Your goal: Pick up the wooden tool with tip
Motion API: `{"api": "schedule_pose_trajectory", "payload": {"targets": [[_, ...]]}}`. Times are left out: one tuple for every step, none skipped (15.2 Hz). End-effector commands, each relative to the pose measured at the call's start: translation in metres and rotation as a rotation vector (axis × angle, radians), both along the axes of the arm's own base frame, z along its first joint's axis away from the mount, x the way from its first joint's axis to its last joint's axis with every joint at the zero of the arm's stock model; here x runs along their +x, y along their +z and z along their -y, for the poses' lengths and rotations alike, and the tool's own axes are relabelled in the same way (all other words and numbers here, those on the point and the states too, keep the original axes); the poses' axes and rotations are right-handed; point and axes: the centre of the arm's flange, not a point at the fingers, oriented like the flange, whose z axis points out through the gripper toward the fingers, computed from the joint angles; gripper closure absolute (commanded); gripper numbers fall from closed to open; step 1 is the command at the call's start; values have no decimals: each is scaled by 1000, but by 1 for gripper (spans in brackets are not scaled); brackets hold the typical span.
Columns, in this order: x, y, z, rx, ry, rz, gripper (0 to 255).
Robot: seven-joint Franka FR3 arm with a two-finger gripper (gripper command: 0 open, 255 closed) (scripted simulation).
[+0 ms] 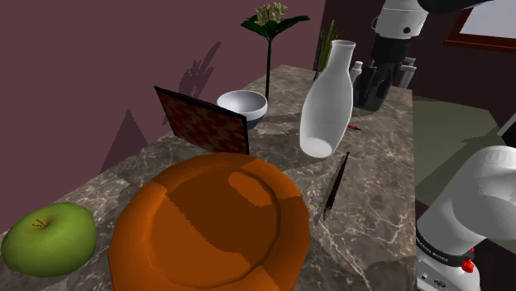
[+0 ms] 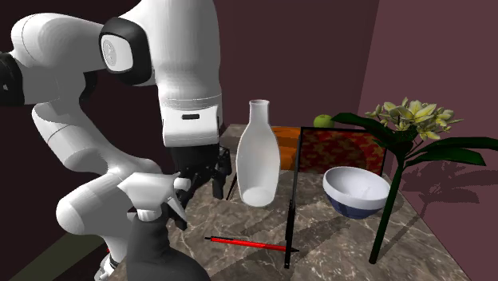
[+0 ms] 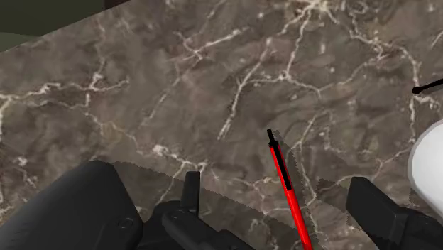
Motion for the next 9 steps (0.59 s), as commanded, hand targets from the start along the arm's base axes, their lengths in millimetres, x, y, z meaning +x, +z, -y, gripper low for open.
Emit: {"api": "schedule_pose_trajectory", "payload": {"targets": [[0, 0, 0, 0, 0, 0, 0], [-9, -1, -10, -6, -61, -4, 0], [-17, -3, -20, -11, -122, -8, 0], [-25, -4, -31, -17, -183, -12, 0], [-31, -6, -42, -22, -244, -16, 0], [-38, -7, -54, -28, -305, -20, 0], [-43, -9, -66, -33, -367, -24, 0], [-48, -10, -78, -39, -428, -28, 0], [-52, -12, -91, -44, -489, -32, 0]]}}
